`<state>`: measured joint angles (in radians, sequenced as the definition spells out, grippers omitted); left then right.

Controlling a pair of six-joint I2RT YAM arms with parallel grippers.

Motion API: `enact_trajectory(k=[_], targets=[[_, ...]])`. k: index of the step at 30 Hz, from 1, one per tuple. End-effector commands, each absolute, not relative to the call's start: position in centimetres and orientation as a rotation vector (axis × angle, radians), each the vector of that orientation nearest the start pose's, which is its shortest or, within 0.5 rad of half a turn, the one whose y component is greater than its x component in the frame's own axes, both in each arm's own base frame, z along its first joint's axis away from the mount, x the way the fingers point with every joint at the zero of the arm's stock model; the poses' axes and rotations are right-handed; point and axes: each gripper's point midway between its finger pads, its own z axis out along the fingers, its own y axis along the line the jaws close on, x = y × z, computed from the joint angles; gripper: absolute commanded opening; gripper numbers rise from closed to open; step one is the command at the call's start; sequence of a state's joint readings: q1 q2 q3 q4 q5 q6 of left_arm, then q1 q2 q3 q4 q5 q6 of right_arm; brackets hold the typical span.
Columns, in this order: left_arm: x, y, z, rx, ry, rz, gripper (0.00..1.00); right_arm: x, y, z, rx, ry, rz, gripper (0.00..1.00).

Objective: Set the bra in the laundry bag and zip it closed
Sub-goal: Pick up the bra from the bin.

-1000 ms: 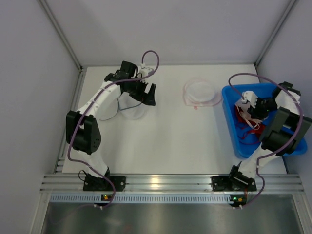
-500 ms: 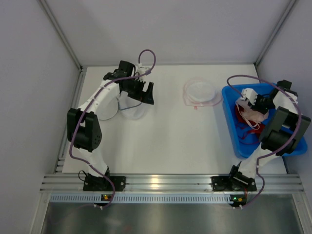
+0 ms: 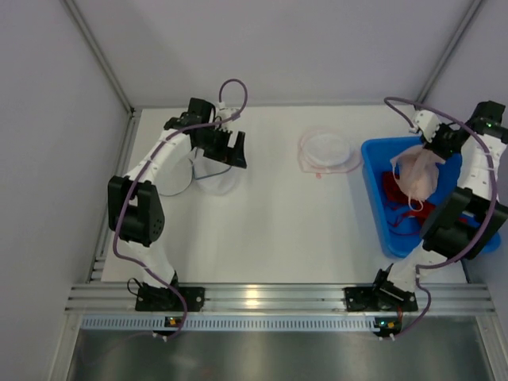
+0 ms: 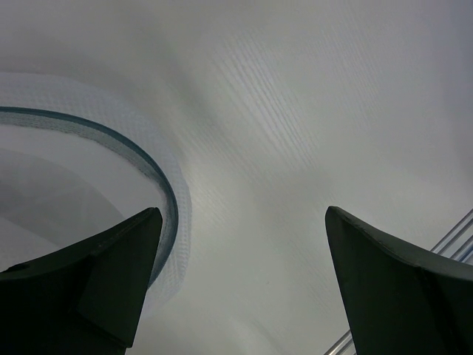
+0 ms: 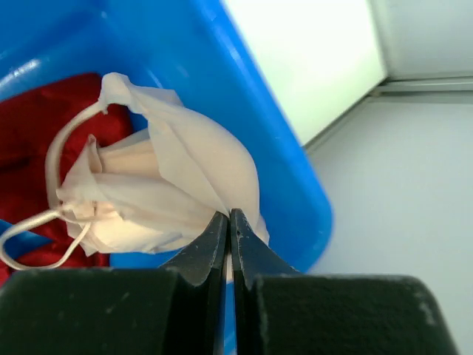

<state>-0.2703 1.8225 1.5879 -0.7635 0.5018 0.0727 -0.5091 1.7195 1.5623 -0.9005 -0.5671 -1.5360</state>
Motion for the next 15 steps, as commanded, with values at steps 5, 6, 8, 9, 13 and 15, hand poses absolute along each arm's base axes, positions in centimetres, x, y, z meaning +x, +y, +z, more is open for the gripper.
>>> enact_trajectory(k=[5, 6, 8, 9, 13, 15], targets=[[39.7, -16.6, 20.0, 0.530, 2.362, -0.661, 0.98, 38.1, -12.0, 30.1, -1.221, 1.786, -0.237, 0.00], [39.7, -16.3, 20.3, 0.522, 2.358, -0.660, 0.98, 37.5, -11.5, 31.7, -1.214, 1.750, -0.266, 0.00], [39.7, -15.5, 20.7, 0.488, 2.355, -0.655, 0.98, 36.9, -10.5, 33.9, -1.188, 1.696, -0.274, 0.00], [39.6, -15.1, 21.1, 0.479, 2.347, -0.648, 0.98, 36.3, -9.9, 35.8, -1.157, 1.658, -0.301, 0.00], [39.3, -13.9, 21.8, 0.435, 2.338, -0.615, 0.98, 34.4, -6.9, 41.1, -1.113, 1.495, -0.302, 0.00], [39.1, -13.3, 22.2, 0.416, 2.331, -0.595, 0.98, 33.2, -5.5, 43.9, -1.076, 1.421, -0.314, 0.00]])
